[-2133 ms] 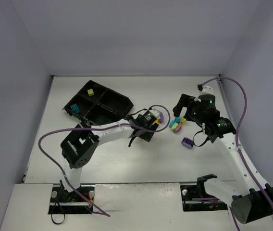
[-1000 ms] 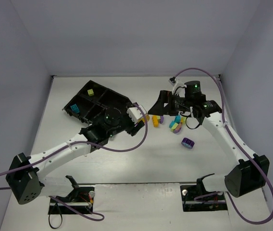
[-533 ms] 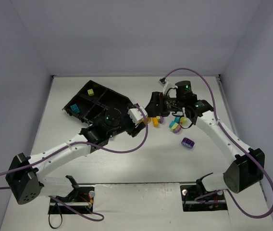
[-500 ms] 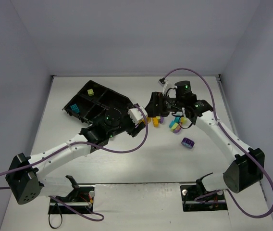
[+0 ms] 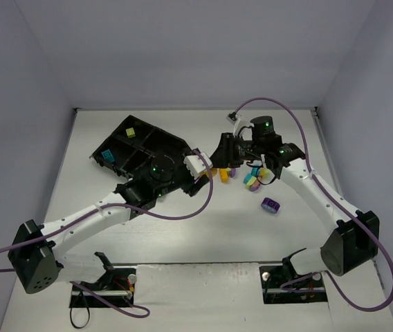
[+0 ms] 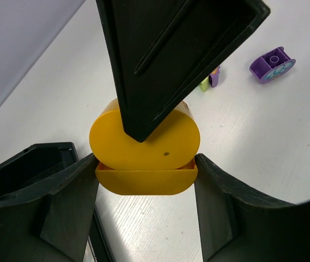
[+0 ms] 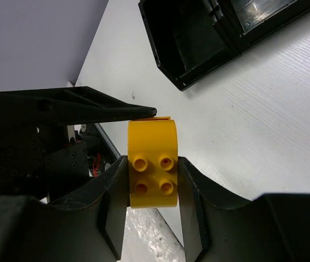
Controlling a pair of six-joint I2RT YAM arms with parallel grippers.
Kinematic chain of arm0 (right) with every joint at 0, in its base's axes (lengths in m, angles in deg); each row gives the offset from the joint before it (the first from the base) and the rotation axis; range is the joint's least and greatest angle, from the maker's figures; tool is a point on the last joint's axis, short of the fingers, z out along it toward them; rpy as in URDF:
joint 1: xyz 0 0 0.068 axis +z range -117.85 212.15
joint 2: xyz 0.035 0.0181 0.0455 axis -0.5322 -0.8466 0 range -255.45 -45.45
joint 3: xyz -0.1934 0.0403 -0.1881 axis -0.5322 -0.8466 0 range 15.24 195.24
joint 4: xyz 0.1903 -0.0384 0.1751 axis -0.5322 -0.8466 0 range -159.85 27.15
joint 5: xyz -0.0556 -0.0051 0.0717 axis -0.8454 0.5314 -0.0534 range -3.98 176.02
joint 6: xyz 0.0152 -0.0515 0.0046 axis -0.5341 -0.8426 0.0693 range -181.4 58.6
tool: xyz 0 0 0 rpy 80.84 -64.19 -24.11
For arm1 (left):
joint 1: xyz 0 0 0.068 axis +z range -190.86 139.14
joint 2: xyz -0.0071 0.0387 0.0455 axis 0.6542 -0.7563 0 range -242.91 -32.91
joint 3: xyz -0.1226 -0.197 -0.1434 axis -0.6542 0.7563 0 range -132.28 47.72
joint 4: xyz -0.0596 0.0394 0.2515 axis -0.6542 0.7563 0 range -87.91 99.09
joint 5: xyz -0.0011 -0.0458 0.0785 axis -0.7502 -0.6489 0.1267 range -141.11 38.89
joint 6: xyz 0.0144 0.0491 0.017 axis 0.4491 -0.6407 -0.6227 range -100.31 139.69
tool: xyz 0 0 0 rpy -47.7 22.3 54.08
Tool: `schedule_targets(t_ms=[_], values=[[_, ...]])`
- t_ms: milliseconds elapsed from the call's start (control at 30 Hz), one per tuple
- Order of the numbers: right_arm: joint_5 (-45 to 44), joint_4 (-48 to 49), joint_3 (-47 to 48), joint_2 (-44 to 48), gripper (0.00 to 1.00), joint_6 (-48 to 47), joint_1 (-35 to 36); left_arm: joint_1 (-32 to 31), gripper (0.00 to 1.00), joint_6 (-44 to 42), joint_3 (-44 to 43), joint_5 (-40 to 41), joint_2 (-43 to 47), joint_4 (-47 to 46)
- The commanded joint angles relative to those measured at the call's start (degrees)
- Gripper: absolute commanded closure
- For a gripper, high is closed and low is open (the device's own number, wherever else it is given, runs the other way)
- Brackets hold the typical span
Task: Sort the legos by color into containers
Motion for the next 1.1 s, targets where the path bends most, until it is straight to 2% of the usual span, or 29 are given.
schedule_targets(t_ms=[0,233,467,800,933,1067], values=[[1.96,3.72,0.92,-0.06,1.00,-0.04,0.76,0.10,0.68,-0.07,-2.98,-1.29,0.51,-5.34],[-1.64,3.63,3.21,1.78,1.00,-1.88,-0.21,2.38,0.75,2.65,-0.61,-5.07,1.21,-4.10],[-2.70,3.72,4.53,2.66,1.00,-2.59,-2.32,4.94,0.76,4.41,2.38,-7.53,2.36,-3.84],[-2.26,3.89,4.70,3.89,1.00,-2.32,-6.10,5.20,0.76,5.03,3.87,-8.15,2.36,-3.14],[-3.13,4.07,4.53,4.51,1.00,-2.41,-7.24,5.38,0.76,5.20,4.14,-5.43,2.53,-3.31],[-5.07,3.98,3.21,5.30,1.00,-2.94,-7.94,8.52,0.76,6.34,2.47,1.06,1.31,-3.58]])
